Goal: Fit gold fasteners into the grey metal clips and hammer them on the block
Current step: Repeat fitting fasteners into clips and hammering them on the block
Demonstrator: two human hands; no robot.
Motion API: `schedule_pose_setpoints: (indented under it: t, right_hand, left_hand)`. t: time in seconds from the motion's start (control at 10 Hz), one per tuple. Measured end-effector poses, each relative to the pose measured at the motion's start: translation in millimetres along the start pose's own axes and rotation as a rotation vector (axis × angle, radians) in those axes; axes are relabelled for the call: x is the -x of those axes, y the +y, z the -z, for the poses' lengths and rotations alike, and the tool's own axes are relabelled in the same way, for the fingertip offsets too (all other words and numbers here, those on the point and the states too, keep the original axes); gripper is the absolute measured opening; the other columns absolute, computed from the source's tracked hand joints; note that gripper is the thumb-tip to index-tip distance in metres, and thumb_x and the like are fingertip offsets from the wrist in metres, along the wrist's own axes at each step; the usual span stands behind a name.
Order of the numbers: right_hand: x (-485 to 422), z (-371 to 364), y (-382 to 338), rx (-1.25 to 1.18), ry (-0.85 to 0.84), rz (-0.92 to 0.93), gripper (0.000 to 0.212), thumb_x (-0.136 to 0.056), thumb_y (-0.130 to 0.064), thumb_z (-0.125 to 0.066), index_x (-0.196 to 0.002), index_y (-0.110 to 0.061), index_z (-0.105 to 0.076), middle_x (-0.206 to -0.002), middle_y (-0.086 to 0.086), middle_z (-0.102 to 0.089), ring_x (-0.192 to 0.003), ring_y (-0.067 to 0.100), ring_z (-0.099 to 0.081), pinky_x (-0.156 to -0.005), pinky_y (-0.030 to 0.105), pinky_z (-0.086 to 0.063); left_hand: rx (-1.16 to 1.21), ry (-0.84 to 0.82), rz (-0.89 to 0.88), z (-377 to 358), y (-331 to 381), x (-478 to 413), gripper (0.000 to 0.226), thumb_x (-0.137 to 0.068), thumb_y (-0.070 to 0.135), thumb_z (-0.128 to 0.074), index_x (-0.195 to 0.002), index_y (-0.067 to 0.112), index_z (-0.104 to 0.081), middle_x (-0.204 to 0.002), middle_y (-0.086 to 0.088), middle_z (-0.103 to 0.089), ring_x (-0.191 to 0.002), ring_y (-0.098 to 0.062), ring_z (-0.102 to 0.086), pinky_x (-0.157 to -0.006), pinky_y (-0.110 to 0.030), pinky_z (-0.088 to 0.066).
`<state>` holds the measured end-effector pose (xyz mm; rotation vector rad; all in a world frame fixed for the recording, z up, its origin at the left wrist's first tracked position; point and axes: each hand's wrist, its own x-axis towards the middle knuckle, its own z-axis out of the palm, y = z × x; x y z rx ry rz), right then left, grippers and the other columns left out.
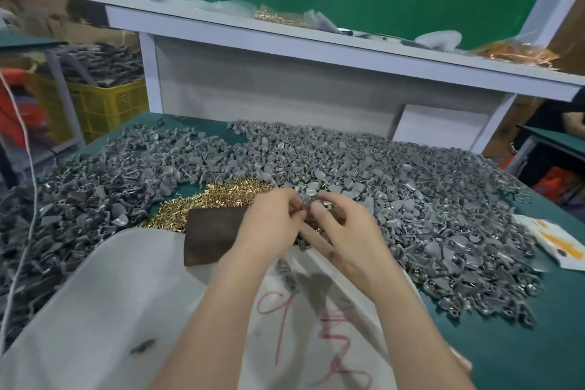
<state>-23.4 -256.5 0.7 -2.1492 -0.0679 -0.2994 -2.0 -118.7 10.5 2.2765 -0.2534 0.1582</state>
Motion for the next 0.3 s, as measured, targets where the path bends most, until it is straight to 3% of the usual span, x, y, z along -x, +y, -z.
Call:
schedule_pose_setpoints:
  t: [0.1,0.2,0.3]
  right_hand:
    - [-21,10,-15,-0.001,-0.048,0.025,0.017,-0.095,-0.026,-0.054,-0.085,-0.026,-0.069,-0.060,-0.015,-0.063,-0.052,-0.002,-0.053,-0.050,0.012,-0.041]
    - [-57,31,-20,0.055,0.146,-0.119,0.037,-0.097,-0.031,-0.048,-0.132,-0.020,-0.052,-0.119,-0.003,-0.064,-0.100,0.015,-0.061,-0.090,0.035,-0.050]
    - [-63,41,-15,0.321,-0.059,-0.193,0.069,-0.097,-0.039,-0.044,-0.152,-0.030,-0.003,-0.153,0.008,-0.030,-0.091,0.012,-0.055,-0.107,0.047,-0.037]
  left_hand:
    - [0.122,0.023,-0.031,-6,14,-4,0.018,-0.088,0.011,-0.059,-0.103,0.018,-0.066,-0.097,0.002,-0.070,-0.087,-0.012,-0.063,-0.083,-0.028,-0.052]
    - [0.240,0.152,0.032,-3,14,-8,0.038,-0.090,0.022,-0.062,-0.127,0.018,-0.054,-0.114,0.009,-0.062,-0.091,-0.001,-0.053,-0.079,-0.015,-0.038]
    - [0.312,0.260,0.074,3,6,-4,0.037,-0.091,0.023,-0.060,-0.127,0.017,-0.054,-0.121,0.006,-0.059,-0.098,-0.004,-0.052,-0.083,-0.020,-0.037]
